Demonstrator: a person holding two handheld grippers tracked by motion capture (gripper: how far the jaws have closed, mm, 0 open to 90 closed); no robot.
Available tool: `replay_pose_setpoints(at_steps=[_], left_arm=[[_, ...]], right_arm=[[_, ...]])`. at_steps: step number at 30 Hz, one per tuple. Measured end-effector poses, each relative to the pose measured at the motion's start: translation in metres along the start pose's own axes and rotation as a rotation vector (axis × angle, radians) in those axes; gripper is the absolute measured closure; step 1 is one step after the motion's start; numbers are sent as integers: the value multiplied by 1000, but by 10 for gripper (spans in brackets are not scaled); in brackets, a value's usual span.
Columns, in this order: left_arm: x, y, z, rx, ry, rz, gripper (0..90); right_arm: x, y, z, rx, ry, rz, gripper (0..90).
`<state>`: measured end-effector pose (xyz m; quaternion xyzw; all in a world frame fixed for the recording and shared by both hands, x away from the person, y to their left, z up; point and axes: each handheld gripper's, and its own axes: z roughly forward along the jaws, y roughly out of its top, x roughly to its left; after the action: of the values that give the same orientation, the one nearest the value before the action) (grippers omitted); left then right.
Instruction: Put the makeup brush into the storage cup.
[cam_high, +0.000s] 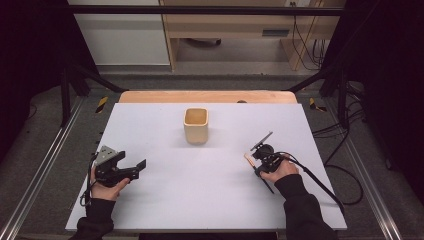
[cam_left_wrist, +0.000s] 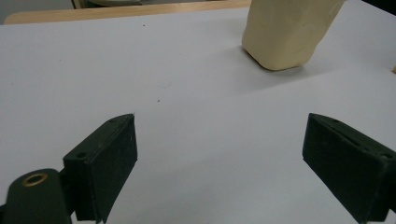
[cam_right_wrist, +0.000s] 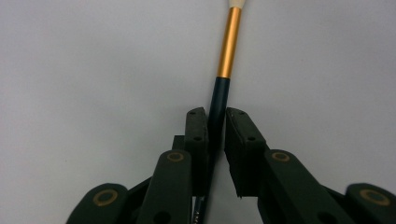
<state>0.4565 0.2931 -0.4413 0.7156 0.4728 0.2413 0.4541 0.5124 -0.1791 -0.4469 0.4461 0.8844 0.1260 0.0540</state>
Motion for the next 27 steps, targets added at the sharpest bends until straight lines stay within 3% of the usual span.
replay_pose_setpoints(at_steps=[14,18,20,21,24,25,27], left_arm=[[0,0,0,-2,-1,-3,98],[-1,1,-1,-7,-2,-6,99],[-1,1,-1,-10,-4,-8,100],[-1,1,-1,-12,-6,-10,100],[-3,2,-2,-15,-11,-9,100],[-4,2,-2,-18,-13,-10,100],[-6,3,-2,-23,-18,-9,100]], right_arm=[[4,1,0,6,-16,10,831],[4,-1,-7,-41,0,12,831],[3,-4,-16,-101,10,10,831],[3,-4,-16,-101,10,10,831],[5,-7,-21,-155,18,-3,831],[6,-9,-24,-197,26,-15,831],[7,-9,-25,-220,32,-16,831]])
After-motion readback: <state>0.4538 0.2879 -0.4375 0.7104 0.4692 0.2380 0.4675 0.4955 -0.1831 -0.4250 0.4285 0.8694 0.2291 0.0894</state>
